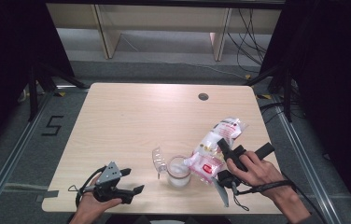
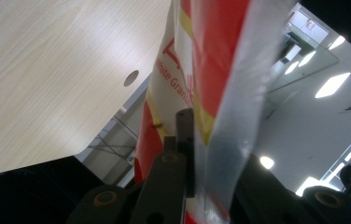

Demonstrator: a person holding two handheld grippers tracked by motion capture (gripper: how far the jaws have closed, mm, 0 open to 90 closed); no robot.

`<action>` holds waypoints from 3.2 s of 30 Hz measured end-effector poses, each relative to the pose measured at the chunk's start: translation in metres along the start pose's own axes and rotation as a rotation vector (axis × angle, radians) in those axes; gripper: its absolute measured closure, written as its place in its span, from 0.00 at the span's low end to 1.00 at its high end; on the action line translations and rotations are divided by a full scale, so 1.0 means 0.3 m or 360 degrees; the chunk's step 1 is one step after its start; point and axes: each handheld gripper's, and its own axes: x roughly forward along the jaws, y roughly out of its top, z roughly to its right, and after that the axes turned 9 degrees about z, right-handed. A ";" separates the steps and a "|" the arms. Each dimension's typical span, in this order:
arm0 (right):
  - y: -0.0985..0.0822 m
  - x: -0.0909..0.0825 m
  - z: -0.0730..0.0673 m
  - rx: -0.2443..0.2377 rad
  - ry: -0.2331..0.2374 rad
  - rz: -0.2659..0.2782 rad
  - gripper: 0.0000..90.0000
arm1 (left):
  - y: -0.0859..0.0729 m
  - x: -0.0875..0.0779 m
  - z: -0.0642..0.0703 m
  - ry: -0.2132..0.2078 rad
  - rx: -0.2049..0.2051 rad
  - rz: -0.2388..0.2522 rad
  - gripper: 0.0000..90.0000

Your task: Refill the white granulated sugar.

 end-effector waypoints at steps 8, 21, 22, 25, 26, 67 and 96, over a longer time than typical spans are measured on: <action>-0.006 -0.002 0.001 0.0009 0.0018 -0.0001 0.99 | 0.001 0.000 -0.001 -0.0015 -0.0004 -0.0015 0.22; -0.004 0.000 -0.013 0.0040 0.0026 0.0010 0.99 | -0.001 0.000 0.003 -0.0005 -0.0041 -0.0012 0.22; -0.004 0.001 -0.015 0.0043 0.0016 0.0011 0.99 | 0.000 -0.001 0.001 -0.0005 -0.0028 -0.0013 0.22; -0.005 0.004 -0.021 0.0051 0.0015 0.0018 0.99 | 0.001 -0.001 -0.002 -0.0011 0.0002 -0.0013 0.22; -0.004 0.005 -0.028 0.0074 0.0011 0.0020 0.99 | -0.001 0.000 0.002 -0.0005 -0.0039 -0.0012 0.22; 0.051 0.031 -0.130 0.0502 -0.0111 0.0164 0.99 | 0.001 -0.002 0.001 -0.0006 -0.0011 -0.0002 0.22; -0.014 0.113 -0.167 0.1160 -0.0107 0.0282 0.99 | -0.001 0.003 0.008 -0.0011 -0.0055 0.0011 0.22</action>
